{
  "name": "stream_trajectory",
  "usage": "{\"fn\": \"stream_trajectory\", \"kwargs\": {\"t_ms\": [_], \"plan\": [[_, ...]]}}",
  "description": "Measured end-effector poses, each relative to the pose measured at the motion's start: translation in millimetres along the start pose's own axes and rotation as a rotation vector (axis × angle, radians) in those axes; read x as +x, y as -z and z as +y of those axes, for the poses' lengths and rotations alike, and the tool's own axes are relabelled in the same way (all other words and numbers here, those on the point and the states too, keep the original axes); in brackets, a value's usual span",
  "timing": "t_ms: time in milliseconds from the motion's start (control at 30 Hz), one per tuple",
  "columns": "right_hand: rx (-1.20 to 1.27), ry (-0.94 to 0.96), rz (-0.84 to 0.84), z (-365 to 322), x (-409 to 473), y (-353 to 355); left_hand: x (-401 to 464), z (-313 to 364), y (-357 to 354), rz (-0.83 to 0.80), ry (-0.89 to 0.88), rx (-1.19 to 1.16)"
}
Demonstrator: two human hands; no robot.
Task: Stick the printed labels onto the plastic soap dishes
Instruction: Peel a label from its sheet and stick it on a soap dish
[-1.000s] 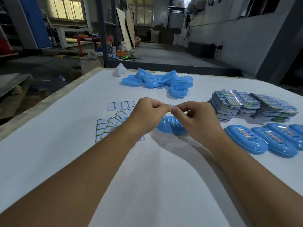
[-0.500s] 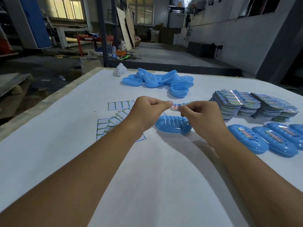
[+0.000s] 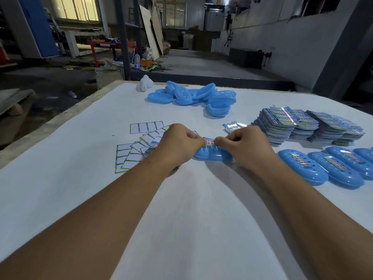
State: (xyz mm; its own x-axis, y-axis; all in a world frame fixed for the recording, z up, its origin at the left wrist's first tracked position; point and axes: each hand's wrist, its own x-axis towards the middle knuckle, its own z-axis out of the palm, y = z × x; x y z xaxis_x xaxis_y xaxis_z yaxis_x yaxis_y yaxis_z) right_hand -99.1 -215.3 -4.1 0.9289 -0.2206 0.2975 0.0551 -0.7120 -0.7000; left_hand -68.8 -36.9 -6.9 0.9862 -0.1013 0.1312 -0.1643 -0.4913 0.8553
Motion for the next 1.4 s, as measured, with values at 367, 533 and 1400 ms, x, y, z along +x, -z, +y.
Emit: {"fn": "stream_trajectory", "kwargs": {"t_ms": [367,533,1400], "plan": [[-0.092,0.006,0.012,2.5,2.5,-2.6,-0.6,1.3,-3.0,0.025,-0.016,0.118],[-0.115,-0.016,0.016,0.1,2.2,-2.7,-0.4,1.9,-4.6,0.043,-0.038,0.194],[-0.428,0.028,0.031,-4.9,1.2,-0.9,5.4,-1.5,-12.4,0.125,-0.195,0.535]]}}
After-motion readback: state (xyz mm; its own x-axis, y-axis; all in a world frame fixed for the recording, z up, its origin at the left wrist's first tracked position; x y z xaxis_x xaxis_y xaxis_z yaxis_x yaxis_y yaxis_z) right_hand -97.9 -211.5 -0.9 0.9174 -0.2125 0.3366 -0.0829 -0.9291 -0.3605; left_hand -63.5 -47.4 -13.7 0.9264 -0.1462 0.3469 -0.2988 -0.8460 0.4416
